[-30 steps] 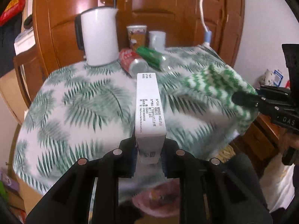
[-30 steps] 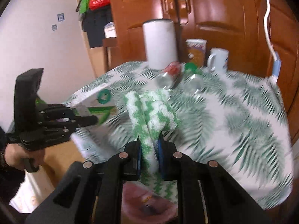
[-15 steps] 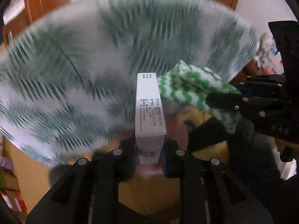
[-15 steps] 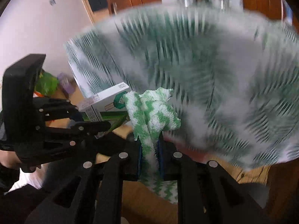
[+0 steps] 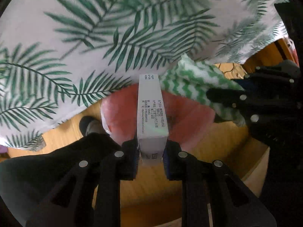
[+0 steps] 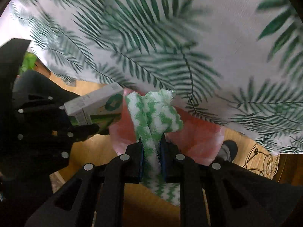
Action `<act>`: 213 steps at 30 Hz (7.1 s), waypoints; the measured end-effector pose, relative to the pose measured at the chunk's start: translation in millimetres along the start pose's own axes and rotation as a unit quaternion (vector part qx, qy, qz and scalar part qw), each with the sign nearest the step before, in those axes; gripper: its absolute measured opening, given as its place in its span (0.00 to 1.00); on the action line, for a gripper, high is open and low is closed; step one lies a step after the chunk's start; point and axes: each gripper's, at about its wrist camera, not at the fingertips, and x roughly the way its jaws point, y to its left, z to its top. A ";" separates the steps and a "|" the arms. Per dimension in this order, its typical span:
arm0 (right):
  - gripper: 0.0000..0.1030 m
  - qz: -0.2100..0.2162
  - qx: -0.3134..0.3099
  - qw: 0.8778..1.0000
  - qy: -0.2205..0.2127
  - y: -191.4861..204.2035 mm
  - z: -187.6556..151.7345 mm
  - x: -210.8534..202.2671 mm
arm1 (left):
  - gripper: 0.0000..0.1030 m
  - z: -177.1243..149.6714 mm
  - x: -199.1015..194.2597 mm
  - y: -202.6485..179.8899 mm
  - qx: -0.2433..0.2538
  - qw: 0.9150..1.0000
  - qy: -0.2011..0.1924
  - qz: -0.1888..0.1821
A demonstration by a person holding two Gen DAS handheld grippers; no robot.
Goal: Collect trash
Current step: 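Lower the box and cloth into the pink bag and open both grippers, then raise both open grippers back over the table toward the cans, then grasp the red soda can with the left gripper while the right grasps the green can, then lift both held cans off the tablecloth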
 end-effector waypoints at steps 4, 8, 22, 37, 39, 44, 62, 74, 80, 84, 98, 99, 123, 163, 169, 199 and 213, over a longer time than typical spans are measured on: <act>0.16 -0.004 0.005 1.000 0.017 -4.2 2.6 23.4 | 0.21 5.0 19.0 3.9 -0.006 1.000 0.013 0.005; 0.27 -0.006 0.009 1.000 0.025 -8.0 6.7 37.4 | 0.29 8.6 28.6 4.6 -0.010 1.000 0.019 0.010; 0.87 -0.031 0.025 0.999 -0.018 -14.6 -4.4 -5.3 | 0.71 16.6 12.6 5.5 -0.016 1.000 -0.004 0.022; 0.95 -0.042 -0.006 0.983 -0.181 20.6 -6.1 -210.7 | 0.94 9.1 -174.7 -15.4 -0.013 0.986 -0.161 0.032; 0.95 -0.055 -0.012 0.979 -0.198 22.5 -2.3 -234.4 | 0.94 8.7 -202.7 -16.2 -0.010 0.983 -0.182 0.039; 0.95 -0.078 0.006 0.970 -0.230 24.3 12.6 -283.1 | 0.94 16.8 -262.4 -18.1 -0.012 0.971 -0.227 0.068; 0.95 -0.088 0.020 0.955 -0.284 24.9 66.1 -342.0 | 0.94 86.5 -360.4 8.4 -0.070 0.943 -0.310 0.098; 0.95 -0.143 0.026 0.944 -0.296 -35.4 172.5 -346.2 | 0.94 204.2 -333.4 45.0 -0.113 0.943 -0.301 0.083; 0.95 -0.157 0.040 0.944 -0.286 -76.9 238.2 -337.9 | 0.94 277.4 -305.9 51.8 -0.111 0.951 -0.281 0.063; 0.95 -0.152 0.048 0.943 -0.293 -88.9 254.4 -336.7 | 0.94 314.2 -291.8 55.0 -0.113 0.954 -0.274 0.051; 0.95 -0.155 0.036 0.950 -0.268 -96.9 290.3 -301.1 | 0.92 340.6 -260.6 77.7 -0.112 0.957 -0.267 0.032; 0.95 -0.158 0.034 0.950 -0.267 -96.2 294.7 -300.4 | 0.92 338.4 -266.3 77.9 -0.113 0.953 -0.280 0.033; 0.95 -0.196 0.027 0.948 -0.250 -94.9 311.6 -287.8 | 0.56 348.3 -261.9 68.5 -0.044 0.962 -0.265 0.055; 0.57 -0.157 0.003 0.962 -0.224 -83.1 286.9 -289.1 | 0.48 317.0 -280.4 82.9 -0.038 0.957 -0.280 0.073; 0.57 -0.155 0.013 0.958 -0.240 -77.1 248.9 -315.4 | 0.48 286.2 -292.7 76.9 -0.034 0.954 -0.289 0.077; 0.57 -0.105 0.022 0.966 -0.235 -45.6 163.6 -314.2 | 0.48 188.3 -307.3 41.8 -0.021 0.954 -0.282 0.102; 0.80 -0.153 -0.005 0.971 -0.185 -32.1 183.3 -294.5 | 0.57 196.9 -305.8 37.1 -0.010 0.956 -0.271 0.111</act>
